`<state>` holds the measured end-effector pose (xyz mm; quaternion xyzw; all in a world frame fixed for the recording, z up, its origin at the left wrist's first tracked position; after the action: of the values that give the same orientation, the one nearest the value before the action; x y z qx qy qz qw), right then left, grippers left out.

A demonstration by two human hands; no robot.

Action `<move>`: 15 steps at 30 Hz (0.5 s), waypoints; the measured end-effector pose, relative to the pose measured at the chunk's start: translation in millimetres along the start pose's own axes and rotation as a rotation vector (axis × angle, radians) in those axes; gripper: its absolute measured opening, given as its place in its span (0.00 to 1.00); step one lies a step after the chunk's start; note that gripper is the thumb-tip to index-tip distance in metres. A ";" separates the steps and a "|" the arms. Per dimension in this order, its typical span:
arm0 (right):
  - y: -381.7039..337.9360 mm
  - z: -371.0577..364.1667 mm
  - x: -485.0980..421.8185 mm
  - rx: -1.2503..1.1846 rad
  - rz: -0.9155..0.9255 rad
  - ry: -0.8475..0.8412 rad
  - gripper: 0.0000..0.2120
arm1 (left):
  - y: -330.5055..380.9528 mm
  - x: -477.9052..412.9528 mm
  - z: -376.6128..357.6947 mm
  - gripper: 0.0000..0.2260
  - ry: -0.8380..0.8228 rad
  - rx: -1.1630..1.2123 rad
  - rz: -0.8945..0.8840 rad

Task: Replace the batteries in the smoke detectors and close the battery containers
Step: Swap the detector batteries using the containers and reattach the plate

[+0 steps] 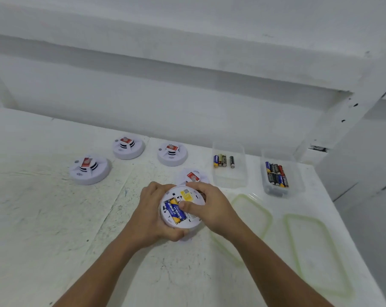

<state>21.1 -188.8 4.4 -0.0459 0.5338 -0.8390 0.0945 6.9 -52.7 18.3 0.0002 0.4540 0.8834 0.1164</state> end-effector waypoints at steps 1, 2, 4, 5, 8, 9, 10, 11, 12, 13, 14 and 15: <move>-1.0 -6.8 -2.4 0.021 0.003 -0.001 0.27 | -4.9 1.6 6.9 0.34 0.008 -0.007 0.005; -0.2 -11.5 -3.3 0.041 0.003 -0.005 0.27 | -8.8 2.4 10.6 0.34 0.012 -0.010 0.014; -1.9 -28.1 -7.4 0.066 -0.005 -0.002 0.28 | -21.5 4.6 24.5 0.33 0.003 -0.017 0.030; -3.1 -38.0 -9.4 0.077 -0.011 0.000 0.29 | -29.7 5.5 31.2 0.33 -0.011 -0.020 0.040; -8.1 -61.6 -11.9 0.091 -0.047 -0.004 0.29 | -51.8 6.2 45.4 0.34 -0.043 -0.030 0.062; -9.9 -68.9 -13.1 0.108 -0.056 -0.012 0.29 | -59.9 5.8 49.4 0.35 -0.052 -0.030 0.070; -11.7 -76.1 -14.2 0.139 -0.066 -0.024 0.28 | -68.3 5.4 52.5 0.35 -0.067 -0.031 0.076; -13.0 -82.7 -15.1 0.188 -0.067 -0.032 0.28 | -75.4 4.4 55.2 0.35 -0.083 -0.036 0.074; -13.8 -86.5 -14.2 0.239 -0.063 -0.040 0.27 | -79.9 3.8 55.6 0.35 -0.094 -0.042 0.071; -13.3 -91.8 -13.8 0.285 -0.071 -0.034 0.27 | -86.0 2.5 58.6 0.35 -0.110 -0.045 0.063; -11.6 -94.7 -13.2 0.328 -0.082 -0.020 0.26 | -90.1 1.0 61.8 0.35 -0.121 -0.047 0.048; -11.3 -94.6 -11.8 0.379 -0.091 0.003 0.24 | -94.4 -0.5 64.1 0.36 -0.132 -0.047 0.036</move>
<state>14.6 -97.8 -25.3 -0.0502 0.3639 -0.9280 0.0628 33.6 51.5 -19.6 0.0639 0.4244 0.8938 0.1300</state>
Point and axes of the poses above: each hand's wrist, its own x-axis away from the middle knuckle, its own z-axis out of the back of the hand, y = z × x, the point moved 9 cm from there along -x, towards the middle knuckle, and after that the axes turned 9 degrees about z, right-handed, at the moved point
